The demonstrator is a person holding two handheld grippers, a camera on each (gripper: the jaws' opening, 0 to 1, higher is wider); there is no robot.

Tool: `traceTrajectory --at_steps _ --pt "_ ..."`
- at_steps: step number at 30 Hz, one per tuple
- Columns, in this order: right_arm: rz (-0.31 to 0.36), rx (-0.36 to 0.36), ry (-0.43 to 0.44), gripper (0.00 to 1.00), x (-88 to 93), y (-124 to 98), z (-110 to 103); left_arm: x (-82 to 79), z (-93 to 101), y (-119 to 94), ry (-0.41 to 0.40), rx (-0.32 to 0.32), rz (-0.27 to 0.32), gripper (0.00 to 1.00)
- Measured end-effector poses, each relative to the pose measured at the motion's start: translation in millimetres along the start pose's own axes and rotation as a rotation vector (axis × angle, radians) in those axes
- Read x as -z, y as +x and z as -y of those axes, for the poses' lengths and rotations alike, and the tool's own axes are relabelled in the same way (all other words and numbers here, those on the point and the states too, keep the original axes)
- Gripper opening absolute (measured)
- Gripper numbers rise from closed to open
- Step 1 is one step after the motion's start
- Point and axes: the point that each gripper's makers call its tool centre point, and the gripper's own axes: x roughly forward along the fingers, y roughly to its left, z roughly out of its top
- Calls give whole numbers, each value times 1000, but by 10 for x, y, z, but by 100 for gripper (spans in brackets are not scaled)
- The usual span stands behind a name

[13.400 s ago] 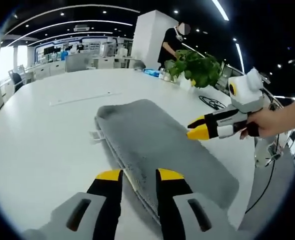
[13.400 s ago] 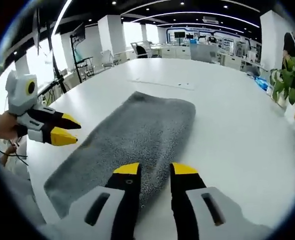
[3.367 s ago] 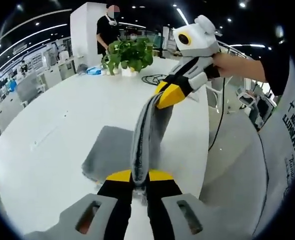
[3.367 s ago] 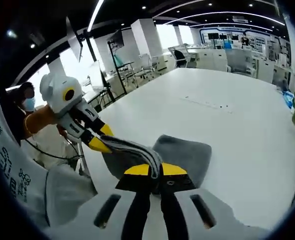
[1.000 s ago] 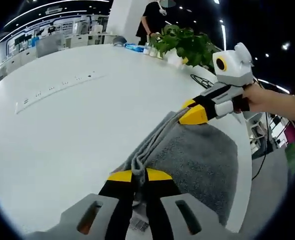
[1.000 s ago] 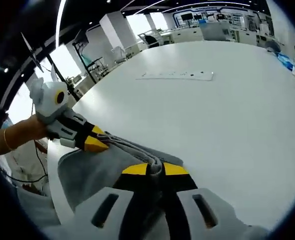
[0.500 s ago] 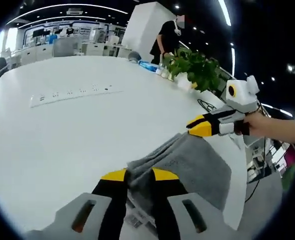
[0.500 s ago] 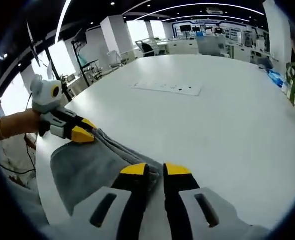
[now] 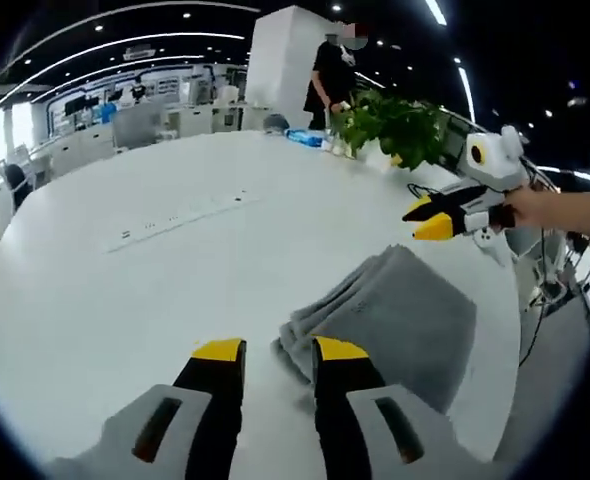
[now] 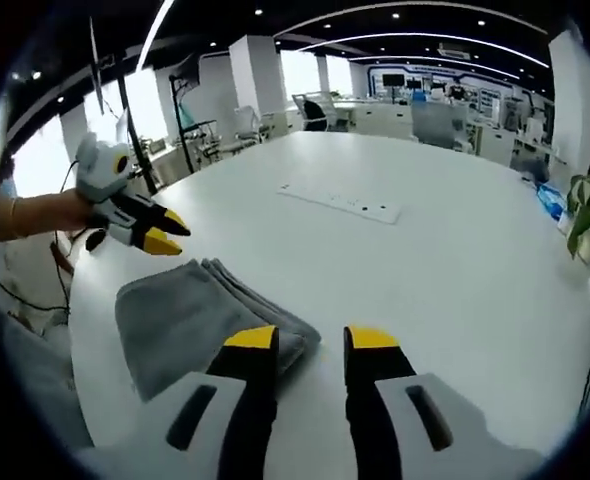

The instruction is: Fold the towel on the table until its edges align and the towel forms a compact rectangular stack.

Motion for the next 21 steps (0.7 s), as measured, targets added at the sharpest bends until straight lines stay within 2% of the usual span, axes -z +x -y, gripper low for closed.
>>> traceTrajectory --at_steps 2,5,7,12,21 --pt "5 -16 -22 28 -23 -39 -57 -15 104 -34 41 32 1 35" --pt "9 -40 -67 30 -38 -87 -148 -78 267 -59 127 102 42 42" --pt "-2 -66 -112 31 -18 -121 -237 -55 403 -115 164 141 28 43" --pt "-25 -128 -169 33 66 -195 -457 134 737 -213 247 213 -25 42" --pt "-62 -202 -228 40 255 -249 -696 379 1028 -292 289 270 -68 45"
